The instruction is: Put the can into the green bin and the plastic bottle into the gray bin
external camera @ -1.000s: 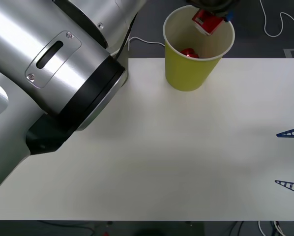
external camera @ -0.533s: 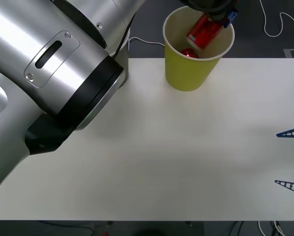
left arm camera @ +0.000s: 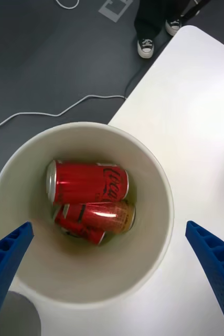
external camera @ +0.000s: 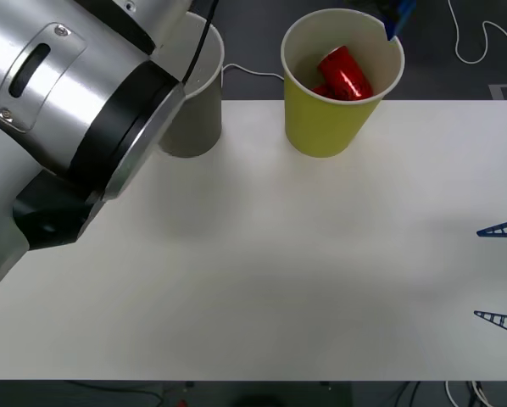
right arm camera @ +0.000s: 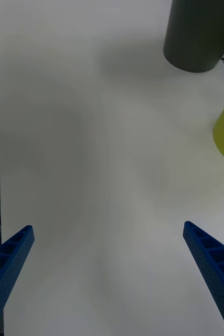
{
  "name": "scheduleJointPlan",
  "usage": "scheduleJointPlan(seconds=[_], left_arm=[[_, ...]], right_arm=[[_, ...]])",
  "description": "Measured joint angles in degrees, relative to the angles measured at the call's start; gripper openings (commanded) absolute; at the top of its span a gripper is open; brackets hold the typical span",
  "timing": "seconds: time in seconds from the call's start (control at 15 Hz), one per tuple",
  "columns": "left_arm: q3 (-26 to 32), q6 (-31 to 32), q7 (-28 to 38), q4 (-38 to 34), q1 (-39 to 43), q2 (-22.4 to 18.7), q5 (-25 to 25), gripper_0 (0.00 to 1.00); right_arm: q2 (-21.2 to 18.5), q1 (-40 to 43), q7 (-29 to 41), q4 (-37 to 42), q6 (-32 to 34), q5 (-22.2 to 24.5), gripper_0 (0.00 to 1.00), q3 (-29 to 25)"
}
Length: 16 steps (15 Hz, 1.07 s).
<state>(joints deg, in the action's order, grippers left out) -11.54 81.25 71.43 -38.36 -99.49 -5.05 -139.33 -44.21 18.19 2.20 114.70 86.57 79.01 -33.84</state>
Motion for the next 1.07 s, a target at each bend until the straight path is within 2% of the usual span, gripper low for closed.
scheduleJointPlan(seconds=[0.27, 0.47, 0.8, 1.07], left_arm=[[3.38, 6.33, -4.77, -2.08, 0.07, -4.56, 2.11, 1.0], [2.05, 8.21, -6.0, -3.84, 0.87, -9.34, 7.34, 1.0], [-0.18, 8.76, -5.4, -21.42, 10.89, -17.5, 12.16, 1.0], [-0.23, 8.76, -12.08, -24.12, 16.46, -24.53, 19.19, 1.0]], right_arm=[[0.0, 0.0, 0.0, 0.0, 0.0, 0.0, 1.0, 0.0], [0.0, 0.0, 0.0, 0.0, 0.0, 0.0, 1.0, 0.0], [0.0, 0.0, 0.0, 0.0, 0.0, 0.0, 1.0, 0.0], [0.0, 0.0, 0.0, 0.0, 0.0, 0.0, 1.0, 0.0]])
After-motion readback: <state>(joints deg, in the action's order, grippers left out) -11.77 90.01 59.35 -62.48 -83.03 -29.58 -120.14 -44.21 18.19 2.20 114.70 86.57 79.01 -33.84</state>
